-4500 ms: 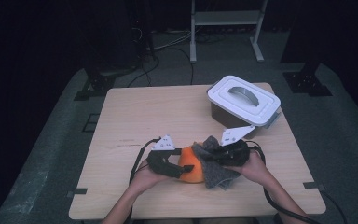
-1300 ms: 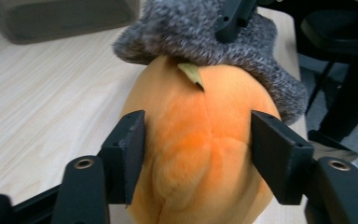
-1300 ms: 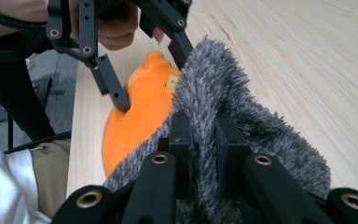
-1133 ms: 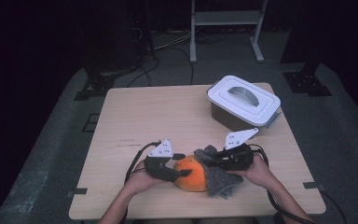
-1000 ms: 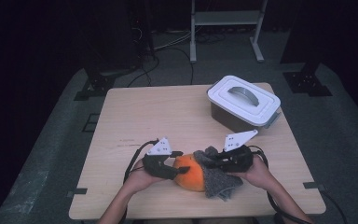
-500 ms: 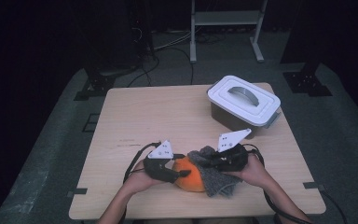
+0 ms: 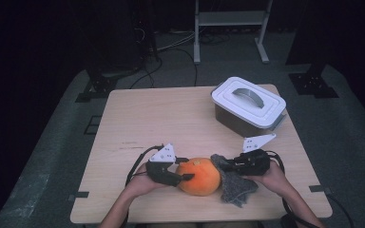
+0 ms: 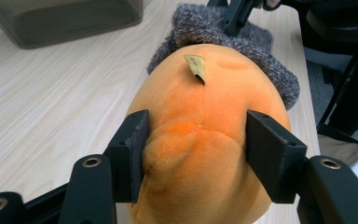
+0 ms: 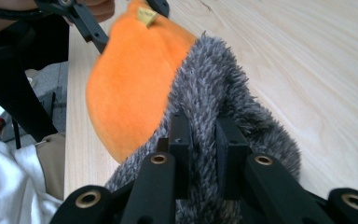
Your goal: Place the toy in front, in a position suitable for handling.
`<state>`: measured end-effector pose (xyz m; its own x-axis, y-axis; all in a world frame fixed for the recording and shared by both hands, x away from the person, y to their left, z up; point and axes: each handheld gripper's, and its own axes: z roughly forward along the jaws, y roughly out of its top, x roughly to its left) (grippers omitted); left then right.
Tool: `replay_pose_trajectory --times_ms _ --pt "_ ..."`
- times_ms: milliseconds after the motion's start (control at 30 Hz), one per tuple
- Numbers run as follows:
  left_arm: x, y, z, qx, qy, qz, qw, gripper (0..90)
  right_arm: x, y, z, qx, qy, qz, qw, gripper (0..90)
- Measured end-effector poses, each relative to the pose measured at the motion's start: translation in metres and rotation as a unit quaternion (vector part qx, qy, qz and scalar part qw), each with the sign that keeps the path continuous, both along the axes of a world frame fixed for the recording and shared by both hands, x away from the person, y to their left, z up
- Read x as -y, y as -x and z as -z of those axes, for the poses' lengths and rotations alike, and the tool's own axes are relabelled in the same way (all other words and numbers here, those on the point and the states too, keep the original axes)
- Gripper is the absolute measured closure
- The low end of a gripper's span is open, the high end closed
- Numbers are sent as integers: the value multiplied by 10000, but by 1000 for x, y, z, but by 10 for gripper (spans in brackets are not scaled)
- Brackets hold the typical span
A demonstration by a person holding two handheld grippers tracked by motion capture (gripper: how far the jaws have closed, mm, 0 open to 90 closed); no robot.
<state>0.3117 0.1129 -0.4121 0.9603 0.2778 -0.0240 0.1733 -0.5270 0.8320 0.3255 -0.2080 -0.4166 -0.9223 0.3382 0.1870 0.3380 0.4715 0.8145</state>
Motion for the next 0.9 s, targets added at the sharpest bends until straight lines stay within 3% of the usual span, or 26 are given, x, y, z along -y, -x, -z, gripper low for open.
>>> replay_pose_trajectory --times_ms 167,300,433,633,900 --pt "3 3 -1 61 -11 90 9999 412 -25 2 -23 242 -83 -350 9991 782" --pt "4 7 -1 149 -85 137 9998 405 -59 2 -39 478 268 -697 9961 779" --pt "1 7 0 176 -111 162 9997 403 -70 0 -41 512 388 -798 9947 779" --pt "0 5 1 82 -83 168 9998 412 -53 -3 -34 343 230 -588 9974 780" --pt "-4 2 2 -54 -51 151 9999 401 -18 3 -11 83 -46 -272 9996 778"
